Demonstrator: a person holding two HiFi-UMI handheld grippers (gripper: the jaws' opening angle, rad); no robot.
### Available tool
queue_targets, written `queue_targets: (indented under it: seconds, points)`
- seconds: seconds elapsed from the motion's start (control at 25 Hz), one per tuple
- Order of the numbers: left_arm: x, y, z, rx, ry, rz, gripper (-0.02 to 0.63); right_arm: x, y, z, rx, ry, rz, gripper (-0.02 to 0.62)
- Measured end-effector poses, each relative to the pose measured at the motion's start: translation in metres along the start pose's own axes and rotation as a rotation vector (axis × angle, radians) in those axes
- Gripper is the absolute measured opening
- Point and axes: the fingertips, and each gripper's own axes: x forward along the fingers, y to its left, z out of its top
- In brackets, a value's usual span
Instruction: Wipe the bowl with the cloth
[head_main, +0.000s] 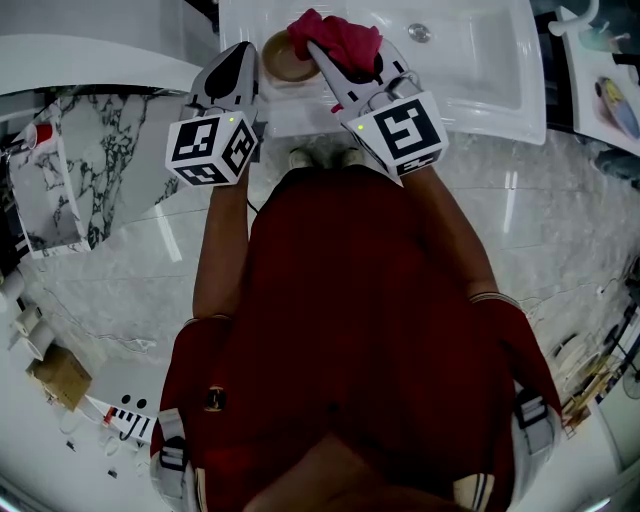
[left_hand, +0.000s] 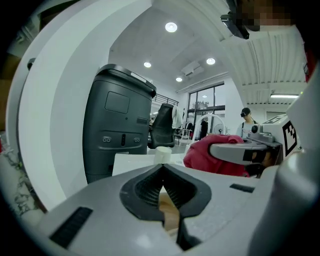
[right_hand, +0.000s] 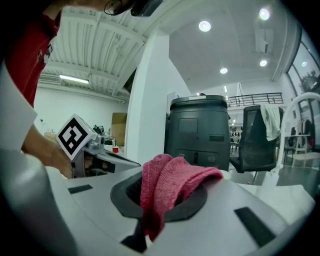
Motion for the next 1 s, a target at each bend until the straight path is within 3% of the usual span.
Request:
queue_targets:
  seconds: [0.6,0.72,1.0]
  points:
    - [0.019,0.021,-0.03,-0.096,0.163,-0.061,0.012,0.024,0.006,-0.013,-0.074,0.08,-0.033,0.029]
    - [0.02,0.025,-0.036,-0.105,0.195,-0.08,0.046,0.029,0.011,-0.017,-0.092,0.097,-0.041,0.029]
    - [0.02,0.031,-0.051,-0.12,0.265,-0.127,0.058,0.037,0.02,-0.024,-0.125,0.134,-0.07,0.029]
